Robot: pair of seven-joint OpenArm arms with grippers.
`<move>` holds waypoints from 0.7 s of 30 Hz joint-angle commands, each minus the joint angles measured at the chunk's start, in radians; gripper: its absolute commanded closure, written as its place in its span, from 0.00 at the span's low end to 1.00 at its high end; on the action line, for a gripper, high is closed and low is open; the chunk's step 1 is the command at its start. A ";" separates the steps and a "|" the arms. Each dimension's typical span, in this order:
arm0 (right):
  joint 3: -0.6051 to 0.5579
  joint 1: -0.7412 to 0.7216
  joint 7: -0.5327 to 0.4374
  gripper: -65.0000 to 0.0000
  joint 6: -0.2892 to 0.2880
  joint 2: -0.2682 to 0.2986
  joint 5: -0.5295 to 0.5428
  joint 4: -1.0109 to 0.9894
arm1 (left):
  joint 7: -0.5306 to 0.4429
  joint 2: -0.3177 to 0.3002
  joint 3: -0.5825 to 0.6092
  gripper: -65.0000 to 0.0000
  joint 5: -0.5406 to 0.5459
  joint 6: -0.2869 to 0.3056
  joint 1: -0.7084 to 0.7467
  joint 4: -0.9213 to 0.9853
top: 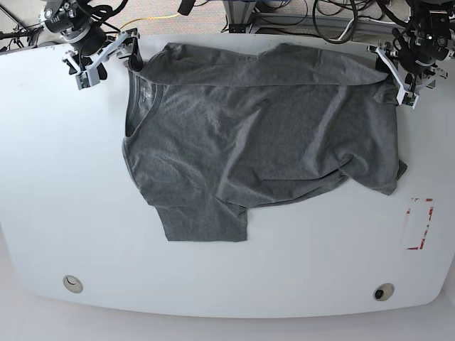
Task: Fold the T-shirt properly
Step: 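Open both grippers and release the shirt shoulders, then grasp the shirt collar edge with the right gripper and pull it outward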
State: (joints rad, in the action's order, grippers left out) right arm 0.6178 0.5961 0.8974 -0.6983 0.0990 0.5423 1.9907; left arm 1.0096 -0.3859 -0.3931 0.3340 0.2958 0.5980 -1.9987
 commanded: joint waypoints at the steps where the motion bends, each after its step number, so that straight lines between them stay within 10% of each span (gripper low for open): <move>1: 0.007 0.031 -0.021 0.20 0.000 0.040 0.080 0.023 | -0.007 -0.022 -0.010 0.42 0.003 0.000 -0.010 -0.014; 10: 0.006 0.107 -0.021 0.20 0.000 0.156 0.404 0.019 | -0.005 0.018 -0.186 0.42 0.004 0.279 -0.080 -0.015; 21: -0.085 -0.186 0.191 0.57 0.000 0.114 0.373 0.000 | 0.078 0.051 -0.209 0.42 0.003 0.316 -0.295 -0.017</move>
State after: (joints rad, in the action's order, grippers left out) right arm 0.5537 0.4404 1.0874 -0.6891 0.2066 0.9203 1.9793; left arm 1.0801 -0.3206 -0.6006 0.3210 0.6075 0.3225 -1.9968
